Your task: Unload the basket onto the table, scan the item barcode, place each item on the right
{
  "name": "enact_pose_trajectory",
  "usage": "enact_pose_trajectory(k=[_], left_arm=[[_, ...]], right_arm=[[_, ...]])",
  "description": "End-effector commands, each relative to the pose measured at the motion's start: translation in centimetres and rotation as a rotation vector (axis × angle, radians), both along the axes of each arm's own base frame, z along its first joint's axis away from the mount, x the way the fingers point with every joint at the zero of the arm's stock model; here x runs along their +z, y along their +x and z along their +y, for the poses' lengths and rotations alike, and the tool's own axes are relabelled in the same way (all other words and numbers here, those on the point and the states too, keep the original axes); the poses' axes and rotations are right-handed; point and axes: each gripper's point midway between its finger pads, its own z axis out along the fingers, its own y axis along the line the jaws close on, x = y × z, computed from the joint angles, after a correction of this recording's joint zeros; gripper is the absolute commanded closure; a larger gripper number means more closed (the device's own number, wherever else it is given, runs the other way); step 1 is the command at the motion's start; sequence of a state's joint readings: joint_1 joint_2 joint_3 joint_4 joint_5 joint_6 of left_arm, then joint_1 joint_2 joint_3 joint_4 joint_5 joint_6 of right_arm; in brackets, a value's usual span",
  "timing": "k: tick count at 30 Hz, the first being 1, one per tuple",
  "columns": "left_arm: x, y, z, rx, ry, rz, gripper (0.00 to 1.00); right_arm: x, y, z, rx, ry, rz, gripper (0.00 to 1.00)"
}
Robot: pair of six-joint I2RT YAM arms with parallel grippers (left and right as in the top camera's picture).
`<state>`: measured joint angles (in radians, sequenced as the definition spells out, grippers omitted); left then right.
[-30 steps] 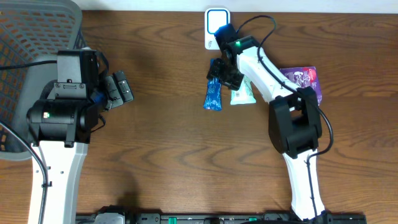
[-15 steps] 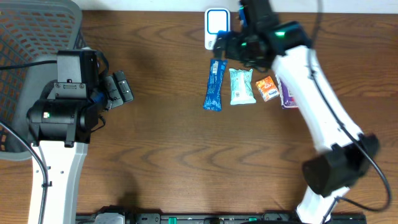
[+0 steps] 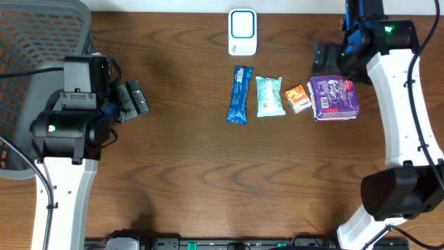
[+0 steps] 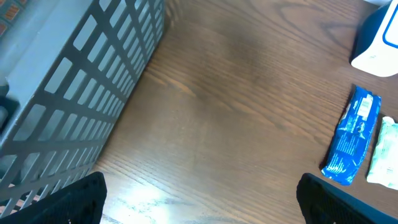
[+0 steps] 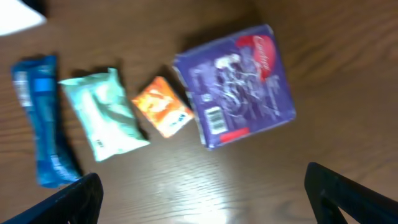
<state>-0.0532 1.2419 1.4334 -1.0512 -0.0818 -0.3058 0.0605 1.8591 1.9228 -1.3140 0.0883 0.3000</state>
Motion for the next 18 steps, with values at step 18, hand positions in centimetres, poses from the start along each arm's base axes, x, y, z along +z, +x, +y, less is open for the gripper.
enact_pose_trajectory(k=[18], left_arm=[[0.3,0.1,0.3,-0.002,0.015,-0.002,0.02]], right_arm=[[-5.7,0.3,-2.0,-0.029,0.027,0.043,0.01]])
